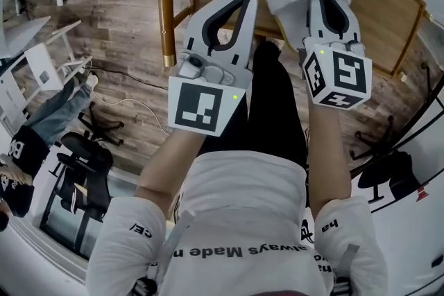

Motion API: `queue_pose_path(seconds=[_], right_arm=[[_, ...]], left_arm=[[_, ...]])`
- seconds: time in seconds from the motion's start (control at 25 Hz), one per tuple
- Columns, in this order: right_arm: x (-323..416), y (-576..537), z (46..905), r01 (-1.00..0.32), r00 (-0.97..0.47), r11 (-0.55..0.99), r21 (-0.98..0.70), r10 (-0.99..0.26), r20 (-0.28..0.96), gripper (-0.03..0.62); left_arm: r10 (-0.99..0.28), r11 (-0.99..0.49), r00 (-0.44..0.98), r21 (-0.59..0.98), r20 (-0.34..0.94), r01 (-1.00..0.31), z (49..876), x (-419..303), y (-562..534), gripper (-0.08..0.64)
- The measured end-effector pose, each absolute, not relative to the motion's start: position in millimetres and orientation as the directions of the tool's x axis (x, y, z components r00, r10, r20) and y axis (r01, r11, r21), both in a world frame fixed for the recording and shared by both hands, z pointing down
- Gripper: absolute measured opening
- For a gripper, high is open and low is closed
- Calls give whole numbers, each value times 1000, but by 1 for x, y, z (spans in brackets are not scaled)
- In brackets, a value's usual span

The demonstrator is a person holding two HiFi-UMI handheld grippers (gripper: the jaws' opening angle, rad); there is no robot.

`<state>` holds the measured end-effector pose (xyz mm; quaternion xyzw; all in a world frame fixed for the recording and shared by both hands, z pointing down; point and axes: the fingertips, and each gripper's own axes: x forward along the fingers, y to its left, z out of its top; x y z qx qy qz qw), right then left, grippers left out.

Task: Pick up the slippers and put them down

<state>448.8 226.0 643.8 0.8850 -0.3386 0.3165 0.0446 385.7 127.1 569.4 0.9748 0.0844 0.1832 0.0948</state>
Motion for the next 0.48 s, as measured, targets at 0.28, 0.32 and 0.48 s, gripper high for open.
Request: queue_pose_path(seconds=[0.28,0.32,0.48], right_arm=[[451,235,589,-638,577,-757,-141,-591,563,25],[453,235,581,-642,580,-754,-139,-596,555,25],[452,231,546,-653,585,-745,-134,-609,536,25]], left_arm=[[191,-970,933,203,306,132,517,384,128,11],[187,-971,937,200,296,131,509,385,126,12],[180,-973,946,192,270,131,477,383,118,11]])
